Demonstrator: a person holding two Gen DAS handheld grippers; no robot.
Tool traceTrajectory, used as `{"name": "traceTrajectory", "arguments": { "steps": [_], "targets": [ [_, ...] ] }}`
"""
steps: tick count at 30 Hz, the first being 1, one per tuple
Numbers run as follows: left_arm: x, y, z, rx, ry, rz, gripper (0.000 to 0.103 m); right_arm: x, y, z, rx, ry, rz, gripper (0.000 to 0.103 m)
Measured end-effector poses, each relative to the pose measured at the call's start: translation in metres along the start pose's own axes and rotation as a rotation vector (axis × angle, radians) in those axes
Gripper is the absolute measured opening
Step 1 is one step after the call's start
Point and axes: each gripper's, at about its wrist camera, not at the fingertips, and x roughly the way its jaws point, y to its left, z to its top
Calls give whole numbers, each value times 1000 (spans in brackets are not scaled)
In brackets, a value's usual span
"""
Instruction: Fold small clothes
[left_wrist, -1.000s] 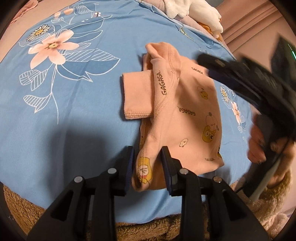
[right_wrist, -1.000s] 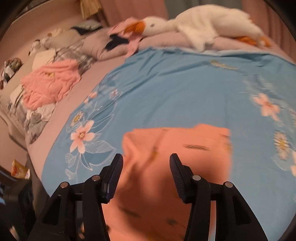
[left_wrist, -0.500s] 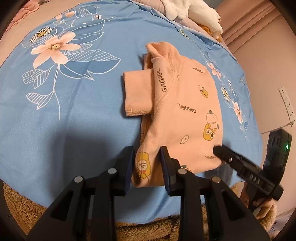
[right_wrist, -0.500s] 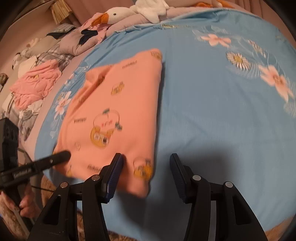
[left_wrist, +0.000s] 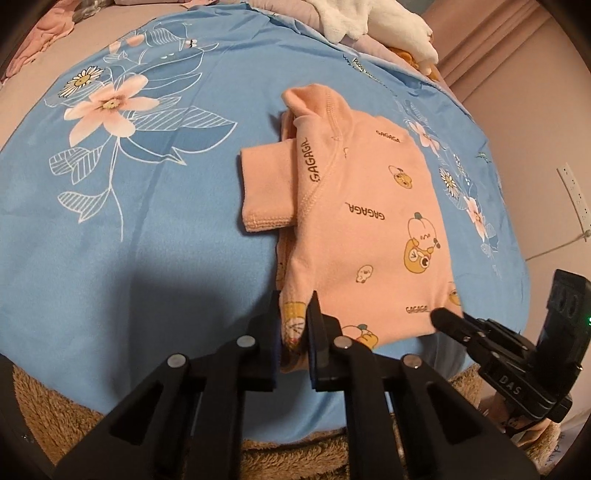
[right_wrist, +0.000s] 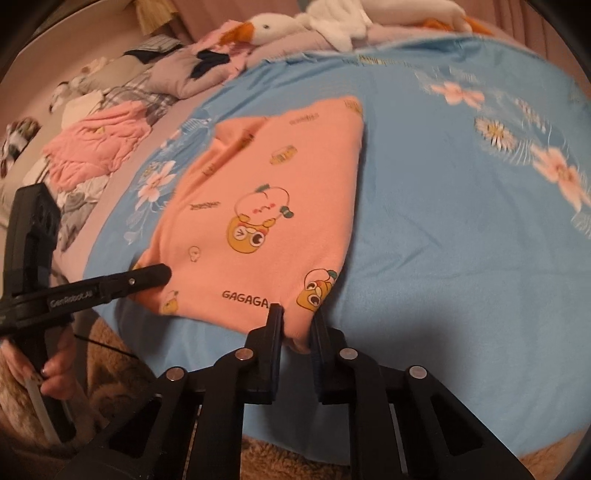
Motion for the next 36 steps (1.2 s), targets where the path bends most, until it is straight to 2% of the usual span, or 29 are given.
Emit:
{"name": "traceTrajectory", "arguments": {
  "steps": [3, 7, 11, 13, 15, 16, 17, 18, 19, 20, 22, 28, 36],
  "targets": [
    [1, 1, -2, 7, -1, 13, 11, -4, -1, -4, -14, 0, -8, 13],
    [7, 1, -3, 9, 14, 18, 12, 7, -13, -10, 33, 35, 5, 12],
    [6, -1, -1, 22, 18, 21, 17, 6, -16, -11, 49, 42, 10, 12],
    [2, 3, 1, 8, 20, 12, 25, 3, -16, -10, 50, 44, -10, 12],
    [-5, 7, 5, -12, 3, 13, 43, 0, -15, -7, 53, 40, -12, 12],
    [-9, 9, 9, -17, -17, 8, 48, -2, -16, -4, 54, 34, -17, 17],
    [-11, 10, 11, -19, -31, 5, 63, -3, -16, -2, 52, 32, -33, 31],
    [-11, 12, 17, -23, -42, 14, 72, -3, -16, 0, 45, 28, -53, 41],
    [-10, 12, 19, -28, -40, 26, 73, -2, -15, 3, 36, 22, -77, 56],
    [-8, 13, 23, -37, -37, 29, 73, -2, -16, 6, 29, 11, -95, 58],
    [-2, 12, 31, -45, -34, 2, 73, 2, -18, 14, 32, 3, -88, 59],
    [22, 2, 49, -16, -4, -48, 76, 26, -30, 35, 104, 32, 8, 59],
    [40, 4, 58, -44, 38, -129, 83, 42, -31, 47, 154, 34, 93, 59]
  ]
}}
